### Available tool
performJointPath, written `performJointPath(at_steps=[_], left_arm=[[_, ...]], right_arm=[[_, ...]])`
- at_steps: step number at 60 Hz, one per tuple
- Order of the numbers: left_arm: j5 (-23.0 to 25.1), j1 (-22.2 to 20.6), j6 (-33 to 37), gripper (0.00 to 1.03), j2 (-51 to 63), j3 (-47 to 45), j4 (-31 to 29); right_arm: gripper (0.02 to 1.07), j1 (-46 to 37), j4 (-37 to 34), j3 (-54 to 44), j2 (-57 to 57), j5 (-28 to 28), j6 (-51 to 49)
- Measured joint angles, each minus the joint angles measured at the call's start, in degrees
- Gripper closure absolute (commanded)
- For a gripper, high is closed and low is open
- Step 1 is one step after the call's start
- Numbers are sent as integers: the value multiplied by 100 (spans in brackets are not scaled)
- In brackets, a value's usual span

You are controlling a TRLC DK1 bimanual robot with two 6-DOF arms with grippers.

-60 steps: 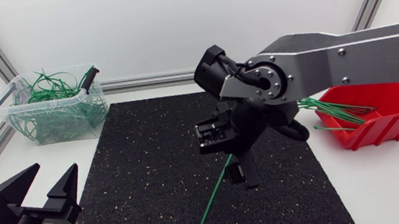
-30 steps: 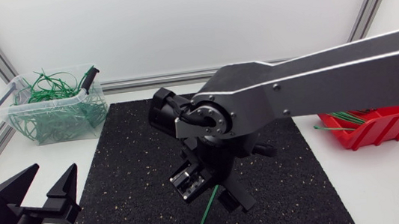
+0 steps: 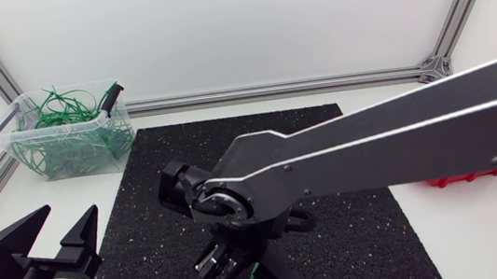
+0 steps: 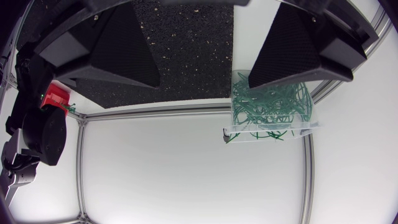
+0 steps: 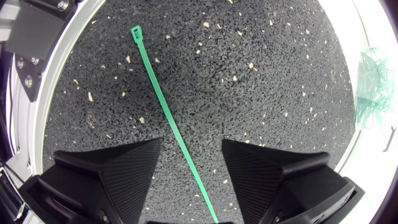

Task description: Take a green cable tie from the red box, thread the tail through the head to close it, then place it in the transparent bin on the left.

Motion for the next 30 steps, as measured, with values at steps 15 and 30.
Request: performJointPath(at_steps=[15, 30], left_arm=[[-35, -46, 0, 4, 20, 0, 0], [-37, -48, 2, 4, 79, 0, 0]], right_arm=[[50, 0, 133, -195, 114, 85, -2], [63, -7, 385, -363, 92, 146, -44]])
